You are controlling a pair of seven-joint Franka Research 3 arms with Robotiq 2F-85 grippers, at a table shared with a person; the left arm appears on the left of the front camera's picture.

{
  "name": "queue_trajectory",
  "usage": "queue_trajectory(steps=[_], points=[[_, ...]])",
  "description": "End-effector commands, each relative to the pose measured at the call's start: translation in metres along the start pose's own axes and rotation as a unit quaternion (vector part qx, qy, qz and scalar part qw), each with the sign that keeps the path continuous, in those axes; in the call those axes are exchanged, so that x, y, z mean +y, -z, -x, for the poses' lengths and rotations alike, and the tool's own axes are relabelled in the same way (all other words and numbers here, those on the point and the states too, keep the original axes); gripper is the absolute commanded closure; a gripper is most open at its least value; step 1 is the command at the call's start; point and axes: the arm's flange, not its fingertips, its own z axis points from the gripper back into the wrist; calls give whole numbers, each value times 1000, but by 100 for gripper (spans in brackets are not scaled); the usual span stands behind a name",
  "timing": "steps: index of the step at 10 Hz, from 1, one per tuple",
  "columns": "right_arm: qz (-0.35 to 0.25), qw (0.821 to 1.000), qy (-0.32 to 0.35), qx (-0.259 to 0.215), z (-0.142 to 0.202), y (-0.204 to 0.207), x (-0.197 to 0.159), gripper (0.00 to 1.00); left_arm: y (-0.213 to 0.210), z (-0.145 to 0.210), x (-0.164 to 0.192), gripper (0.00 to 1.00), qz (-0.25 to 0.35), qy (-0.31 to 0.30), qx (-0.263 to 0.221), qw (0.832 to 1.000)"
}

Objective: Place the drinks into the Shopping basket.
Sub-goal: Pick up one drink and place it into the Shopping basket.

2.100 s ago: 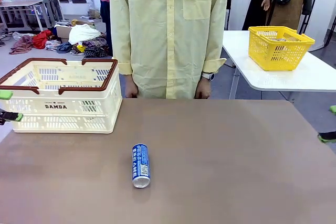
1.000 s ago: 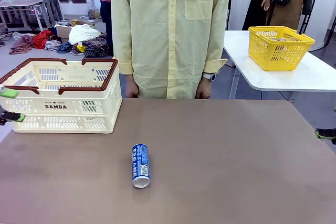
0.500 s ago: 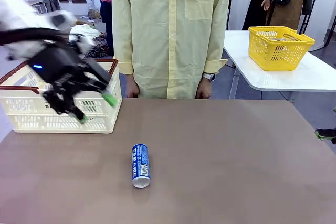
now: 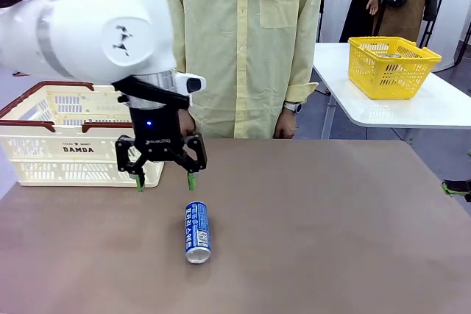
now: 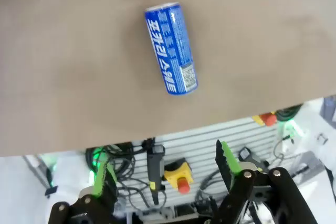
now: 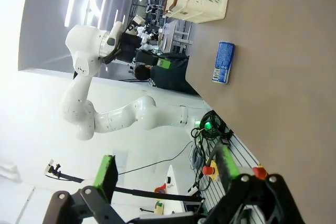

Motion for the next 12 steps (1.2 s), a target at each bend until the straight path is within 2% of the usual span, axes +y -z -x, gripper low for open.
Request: queue_trajectory(steps=[1, 4, 6, 8, 9, 10, 12], points=[[-2, 1000, 6, 2, 0, -2, 5, 0, -5, 5, 8, 0, 20, 5, 8, 1000], [-2, 1000, 6, 2, 0, -2, 5, 0, -1, -1, 0, 0, 8, 7, 4, 1000], [-2, 1000, 6, 2, 0, -2, 5, 0, 40, 14, -15, 0, 10, -17, -27, 999], [-2, 1000, 6, 2, 0, -2, 5, 0, 73, 24, -23, 0, -1, -55, -36, 998], [-2, 1000, 6, 2, 0, -2, 5, 0, 88, 20, -25, 0, -7, -100, -49, 994], [-2, 1000, 6, 2, 0, -2, 5, 0, 101, 13, -27, 0, 21, -98, -44, 994], [-2, 1000, 6, 2, 0, -2, 5, 0, 133, -20, -30, 0, 24, -118, -40, 992]])
